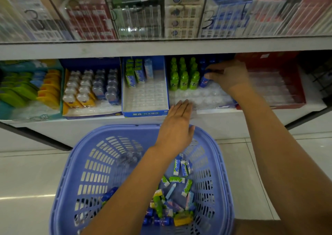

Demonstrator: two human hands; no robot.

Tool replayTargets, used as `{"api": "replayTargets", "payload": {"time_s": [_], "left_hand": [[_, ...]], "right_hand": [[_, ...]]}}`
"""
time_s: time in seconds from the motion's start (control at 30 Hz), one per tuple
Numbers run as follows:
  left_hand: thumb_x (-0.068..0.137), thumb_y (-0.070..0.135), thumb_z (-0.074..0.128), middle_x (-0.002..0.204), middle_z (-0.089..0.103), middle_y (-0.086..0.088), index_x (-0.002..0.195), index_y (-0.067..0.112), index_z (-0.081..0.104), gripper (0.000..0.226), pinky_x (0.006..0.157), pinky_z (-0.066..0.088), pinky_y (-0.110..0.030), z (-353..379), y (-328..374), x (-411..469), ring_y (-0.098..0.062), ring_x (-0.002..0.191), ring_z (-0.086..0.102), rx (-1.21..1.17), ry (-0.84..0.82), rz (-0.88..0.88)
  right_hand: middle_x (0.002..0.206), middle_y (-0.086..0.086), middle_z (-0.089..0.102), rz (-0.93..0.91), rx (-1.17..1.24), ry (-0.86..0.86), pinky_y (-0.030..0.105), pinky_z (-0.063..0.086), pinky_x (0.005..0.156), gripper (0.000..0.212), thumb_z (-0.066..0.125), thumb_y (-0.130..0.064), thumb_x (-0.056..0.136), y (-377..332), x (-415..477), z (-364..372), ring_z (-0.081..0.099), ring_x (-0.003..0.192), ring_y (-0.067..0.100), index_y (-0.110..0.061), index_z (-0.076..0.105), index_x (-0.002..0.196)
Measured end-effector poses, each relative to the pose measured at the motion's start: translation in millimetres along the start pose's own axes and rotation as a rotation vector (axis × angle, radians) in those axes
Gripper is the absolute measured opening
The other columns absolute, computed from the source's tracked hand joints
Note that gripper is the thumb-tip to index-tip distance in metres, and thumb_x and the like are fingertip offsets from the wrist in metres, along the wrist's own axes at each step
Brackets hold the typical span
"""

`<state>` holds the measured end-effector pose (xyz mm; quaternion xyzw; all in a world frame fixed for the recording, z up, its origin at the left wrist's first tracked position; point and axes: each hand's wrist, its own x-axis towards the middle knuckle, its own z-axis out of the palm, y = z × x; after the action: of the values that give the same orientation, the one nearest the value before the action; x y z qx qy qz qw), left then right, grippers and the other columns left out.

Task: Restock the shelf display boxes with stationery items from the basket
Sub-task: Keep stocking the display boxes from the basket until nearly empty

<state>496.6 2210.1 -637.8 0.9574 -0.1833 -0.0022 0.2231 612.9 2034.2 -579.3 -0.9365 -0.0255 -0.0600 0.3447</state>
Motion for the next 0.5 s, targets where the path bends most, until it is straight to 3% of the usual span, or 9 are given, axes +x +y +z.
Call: {"api": "replayTargets", "payload": {"time_s": [0.27, 0.37, 0.43, 0.5], "left_hand": [[0.098, 0.029, 0.047, 0.16, 0.008, -0.005, 0.152, 0.011, 0.008, 0.069, 0.118, -0.006, -0.026, -1.5, -0.5, 3.5, -0.018, 0.148, 0.004, 0.032, -0.058, -0.009], [0.098, 0.027, 0.048, 0.16, 0.009, -0.004, 0.152, 0.011, 0.011, 0.067, 0.118, -0.002, -0.024, -11.2, 3.3, 0.7, -0.017, 0.148, 0.005, -0.056, -0.088, -0.004], [0.098, 0.024, 0.049, 0.158, 0.021, -0.003, 0.15, 0.013, 0.024, 0.059, 0.116, 0.012, -0.022, -16.9, 3.0, -10.6, -0.016, 0.146, 0.015, -0.213, -0.021, -0.005], [0.096, 0.022, 0.052, 0.146, 0.043, -0.005, 0.14, 0.013, 0.043, 0.045, 0.106, 0.033, -0.027, -14.6, -6.7, -30.4, -0.018, 0.134, 0.038, -0.319, 0.101, -0.032]], "right_hand": [[0.12, 0.015, 0.065, 0.102, 0.067, -0.007, 0.027, 0.045, 0.098, 0.036, 0.072, -0.016, 0.082, -8.1, -4.7, 10.4, 0.063, 0.107, 0.025, -0.004, 0.066, 0.116], [0.124, 0.013, 0.063, 0.13, 0.041, -0.048, 0.021, 0.043, 0.096, 0.041, 0.07, -0.014, 0.083, -17.1, -14.8, 5.6, 0.061, 0.111, 0.022, -0.005, 0.062, 0.122], [0.119, 0.015, 0.064, 0.139, 0.047, -0.039, 0.023, 0.045, 0.092, 0.044, 0.072, -0.014, 0.082, -25.1, -27.4, 1.8, 0.062, 0.107, 0.023, -0.003, 0.059, 0.123], [0.091, 0.011, 0.068, 0.091, -0.034, 0.002, 0.026, 0.047, 0.078, 0.036, 0.076, -0.021, 0.077, -38.0, -46.9, 0.7, 0.063, 0.09, 0.023, -0.003, 0.064, 0.106]]}}
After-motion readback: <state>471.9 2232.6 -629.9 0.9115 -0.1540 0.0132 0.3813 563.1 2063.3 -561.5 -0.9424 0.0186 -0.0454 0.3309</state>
